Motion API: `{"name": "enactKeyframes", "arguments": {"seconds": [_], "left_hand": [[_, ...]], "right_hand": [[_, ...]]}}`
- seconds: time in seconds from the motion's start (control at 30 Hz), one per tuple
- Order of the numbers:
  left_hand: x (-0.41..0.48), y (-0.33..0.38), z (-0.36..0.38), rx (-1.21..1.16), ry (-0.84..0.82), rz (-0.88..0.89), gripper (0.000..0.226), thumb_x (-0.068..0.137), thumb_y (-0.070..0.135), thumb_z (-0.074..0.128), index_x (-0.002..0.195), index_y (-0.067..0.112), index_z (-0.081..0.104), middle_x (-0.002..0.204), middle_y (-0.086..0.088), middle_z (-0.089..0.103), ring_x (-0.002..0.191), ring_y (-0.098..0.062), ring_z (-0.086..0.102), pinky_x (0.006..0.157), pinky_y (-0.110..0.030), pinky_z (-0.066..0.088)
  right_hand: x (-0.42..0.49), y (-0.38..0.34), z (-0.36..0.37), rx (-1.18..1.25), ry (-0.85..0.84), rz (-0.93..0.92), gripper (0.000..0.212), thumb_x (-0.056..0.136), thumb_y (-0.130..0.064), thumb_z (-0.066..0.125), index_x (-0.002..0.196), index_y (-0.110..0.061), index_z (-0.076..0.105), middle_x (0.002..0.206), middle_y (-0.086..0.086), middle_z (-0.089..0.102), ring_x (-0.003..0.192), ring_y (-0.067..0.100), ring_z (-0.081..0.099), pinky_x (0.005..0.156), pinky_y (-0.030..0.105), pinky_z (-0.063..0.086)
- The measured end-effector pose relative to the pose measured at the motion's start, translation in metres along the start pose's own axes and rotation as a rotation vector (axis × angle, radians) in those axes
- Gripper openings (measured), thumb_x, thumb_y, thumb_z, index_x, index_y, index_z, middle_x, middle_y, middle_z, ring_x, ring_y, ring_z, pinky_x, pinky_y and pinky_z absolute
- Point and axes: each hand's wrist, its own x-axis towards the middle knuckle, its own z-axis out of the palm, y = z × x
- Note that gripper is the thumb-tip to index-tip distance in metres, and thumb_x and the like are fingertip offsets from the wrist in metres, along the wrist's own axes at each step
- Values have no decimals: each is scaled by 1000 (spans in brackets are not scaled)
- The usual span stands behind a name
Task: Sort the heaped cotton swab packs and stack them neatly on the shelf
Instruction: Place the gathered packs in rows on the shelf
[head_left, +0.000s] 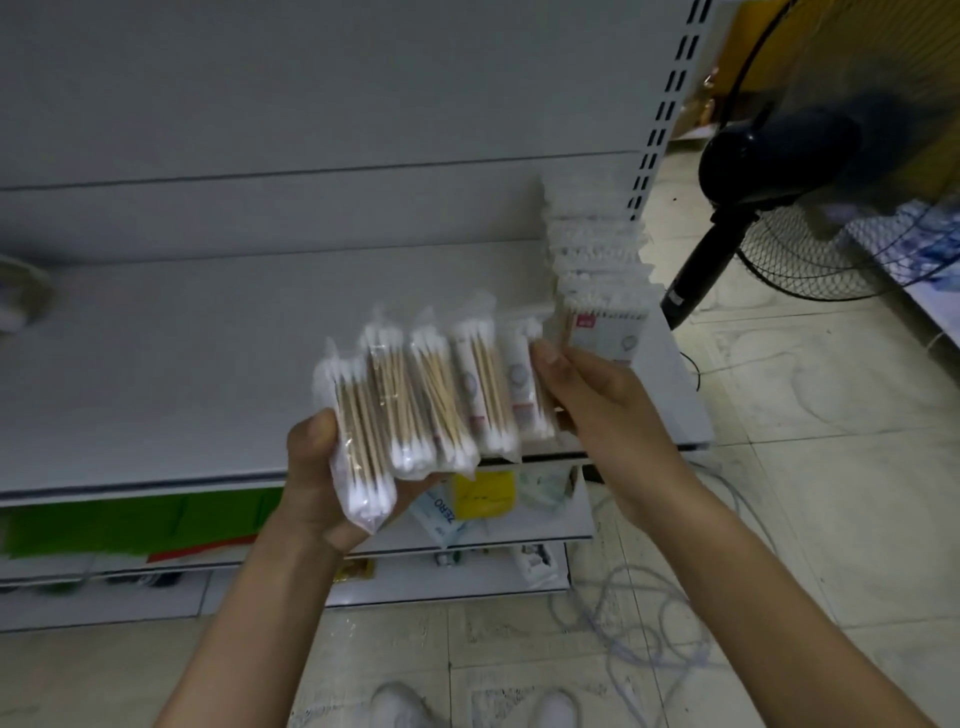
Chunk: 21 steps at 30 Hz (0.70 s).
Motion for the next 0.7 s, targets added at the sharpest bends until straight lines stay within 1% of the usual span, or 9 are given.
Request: {"name": "enactKeyframes", "arguments": {"seconds": [0.1,0.17,0.27,0.3,0.4,0.47,0.57,0.63,0.7], "left_hand": [[17,-5,49,121,55,33,44,103,14,36,138,-13,35,142,-30,42,135,-40,35,115,-47,11],[27,-7,58,167,34,27,42,102,13,39,135,-15,39,136,-30,49,129,-39,44,112,-45,25],[38,-21,68,233,-14,-29,46,95,25,56,130,-4,53,127,-22,59,122,-33,54,108,-44,36],[42,-27,72,197,-78,-76,50,84,36,71,122,4,64,119,-16,66,114,-29,61,102,-42,43],[55,-26,79,295,104,74,76,37,48,94,104,19,73,110,-4,72,106,-24,67,90,-45,54],[66,-24,80,442,235,180,77,39,44,94,105,17,64,103,3,73,103,-19,68,80,-38,58],[76,-27,71,597,322,293,24,69,13,76,89,26,70,85,10,73,86,-10,70,65,-29,58],[76,-27,65,593,297,309,24,70,11,74,84,31,75,88,9,74,87,-10,71,65,-29,58],[74,-26,63,583,248,304,43,56,31,90,94,27,71,95,6,74,93,-14,70,69,-31,58]], "right_hand": [[-12,-4,-8,3,0,-30,49,80,-44,58,96,2,67,98,31,61,90,40,59,79,47,50],[-18,0,-13,-7,40,-63,46,77,-38,64,93,6,64,96,34,58,86,44,56,71,42,48],[-25,10,-25,26,159,-86,38,78,-33,75,88,2,63,85,29,61,70,33,57,71,33,44],[-26,12,-30,33,200,-89,38,77,-33,76,87,1,62,79,24,61,68,26,57,71,32,43],[-18,21,-51,24,323,-76,16,83,-14,70,93,-18,58,83,-1,72,78,12,69,76,31,52],[-9,30,-61,-85,311,-73,18,86,-6,66,92,-19,54,88,4,73,82,13,70,78,35,54],[2,47,-66,-219,342,-98,19,85,-8,68,83,-23,56,86,1,68,79,4,65,70,25,52],[6,52,-67,-265,403,-143,23,84,-9,69,80,-29,57,80,-10,64,74,-4,60,66,14,48],[8,54,-67,-282,429,-170,27,84,-8,69,81,-32,59,79,-17,64,72,-4,58,66,11,46]]}}
